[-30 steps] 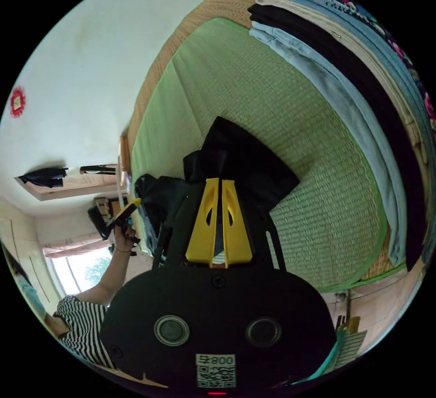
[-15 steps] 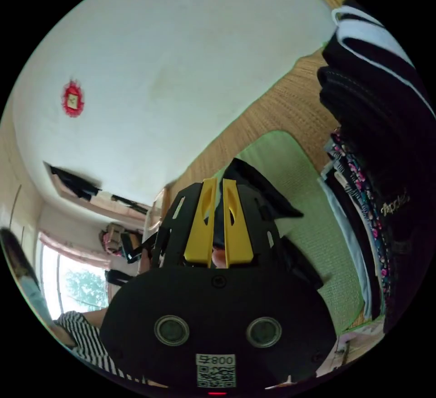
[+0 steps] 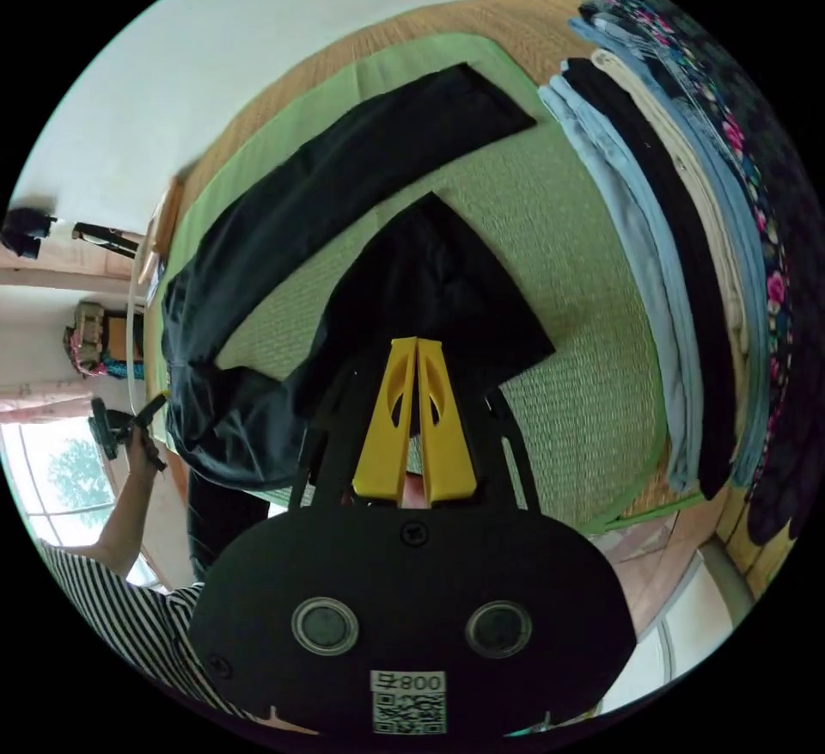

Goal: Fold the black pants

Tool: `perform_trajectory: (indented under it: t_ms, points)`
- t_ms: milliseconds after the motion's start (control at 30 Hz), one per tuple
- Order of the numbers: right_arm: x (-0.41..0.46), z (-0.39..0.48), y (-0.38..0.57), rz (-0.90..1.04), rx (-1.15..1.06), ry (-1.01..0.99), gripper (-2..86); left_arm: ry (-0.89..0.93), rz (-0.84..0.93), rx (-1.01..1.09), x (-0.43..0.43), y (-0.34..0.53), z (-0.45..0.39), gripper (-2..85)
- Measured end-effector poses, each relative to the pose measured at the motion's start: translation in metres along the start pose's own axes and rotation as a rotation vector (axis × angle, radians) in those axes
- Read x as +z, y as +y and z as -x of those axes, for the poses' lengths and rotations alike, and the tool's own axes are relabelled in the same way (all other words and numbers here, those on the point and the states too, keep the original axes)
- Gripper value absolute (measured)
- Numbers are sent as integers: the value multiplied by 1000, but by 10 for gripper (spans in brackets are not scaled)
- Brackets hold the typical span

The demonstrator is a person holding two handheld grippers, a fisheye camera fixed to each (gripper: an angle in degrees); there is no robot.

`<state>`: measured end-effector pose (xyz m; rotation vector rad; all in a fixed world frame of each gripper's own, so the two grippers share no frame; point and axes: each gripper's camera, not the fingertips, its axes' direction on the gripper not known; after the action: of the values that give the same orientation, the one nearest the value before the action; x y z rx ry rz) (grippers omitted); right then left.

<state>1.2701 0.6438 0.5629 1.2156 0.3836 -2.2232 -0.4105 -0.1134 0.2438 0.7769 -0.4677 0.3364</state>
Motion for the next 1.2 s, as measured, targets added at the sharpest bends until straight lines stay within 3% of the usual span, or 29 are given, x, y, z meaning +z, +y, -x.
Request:
perform_trajectory:
  t_ms: [167,433,700,867,1033,1200]
  points:
    - [0,-1,26,31,10,98,0,9,54,-12,-2,27,19,0]
    - [5,-47,88,-23,197,-21,0,40,57,-43,-17,43,33,0]
    - [16,-53,99,7,220,59,0,-3,59,-58,-41,54,42,0]
    - [23,-28,79,-28,132,52,0,185,-25,130,-65,40,-18,0]
    - [52,42,33,-5,-102,-7,0,333,24,396,-56,9,-113,0]
    - [117,74,6,128,-200,98,-2,178,101,468,-31,-17,-162,0]
